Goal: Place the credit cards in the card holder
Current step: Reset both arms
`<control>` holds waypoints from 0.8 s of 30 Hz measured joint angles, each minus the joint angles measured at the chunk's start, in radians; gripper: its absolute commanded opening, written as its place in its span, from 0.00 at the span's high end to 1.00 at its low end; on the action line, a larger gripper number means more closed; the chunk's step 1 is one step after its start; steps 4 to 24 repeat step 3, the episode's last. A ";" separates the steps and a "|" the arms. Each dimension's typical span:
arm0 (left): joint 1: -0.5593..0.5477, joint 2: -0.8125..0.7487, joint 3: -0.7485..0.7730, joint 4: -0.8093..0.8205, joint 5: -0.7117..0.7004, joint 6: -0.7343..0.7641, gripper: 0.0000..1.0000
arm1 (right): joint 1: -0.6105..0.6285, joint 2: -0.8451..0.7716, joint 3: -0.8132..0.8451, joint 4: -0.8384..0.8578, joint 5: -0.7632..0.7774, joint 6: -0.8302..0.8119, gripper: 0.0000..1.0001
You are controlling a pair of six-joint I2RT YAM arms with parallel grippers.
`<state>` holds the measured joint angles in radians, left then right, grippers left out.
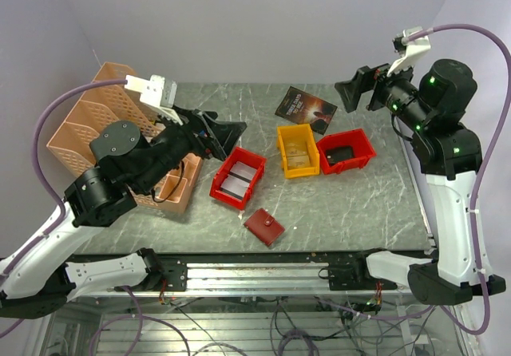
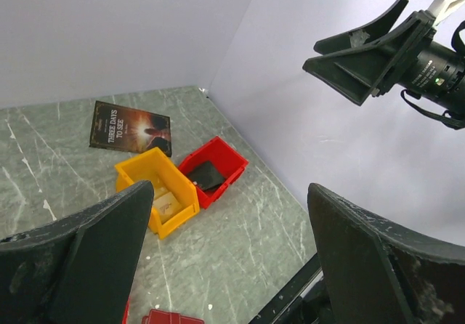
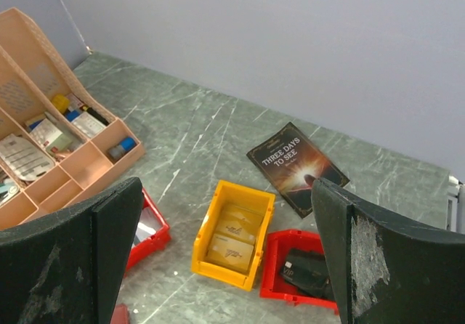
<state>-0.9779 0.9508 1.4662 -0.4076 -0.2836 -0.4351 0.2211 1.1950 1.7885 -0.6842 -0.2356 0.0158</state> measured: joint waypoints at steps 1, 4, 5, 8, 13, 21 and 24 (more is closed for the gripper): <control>0.000 0.000 -0.002 0.000 0.000 0.002 0.02 | -0.003 0.000 0.000 0.000 0.000 0.000 0.00; 0.000 0.000 -0.005 0.000 0.000 0.003 0.02 | -0.008 0.000 0.000 0.000 0.000 0.000 0.00; 0.000 0.000 -0.005 0.000 0.000 0.003 0.02 | -0.008 0.000 0.000 0.000 0.000 0.000 0.00; 0.000 0.000 -0.005 0.000 0.000 0.003 0.02 | -0.008 0.000 0.000 0.000 0.000 0.000 0.00; 0.000 0.000 -0.005 0.000 0.000 0.003 0.02 | -0.008 0.000 0.000 0.000 0.000 0.000 0.00; 0.000 0.000 -0.005 0.000 0.000 0.003 0.02 | -0.008 0.000 0.000 0.000 0.000 0.000 0.00; 0.000 0.000 -0.005 0.000 0.000 0.003 0.02 | -0.008 0.000 0.000 0.000 0.000 0.000 0.00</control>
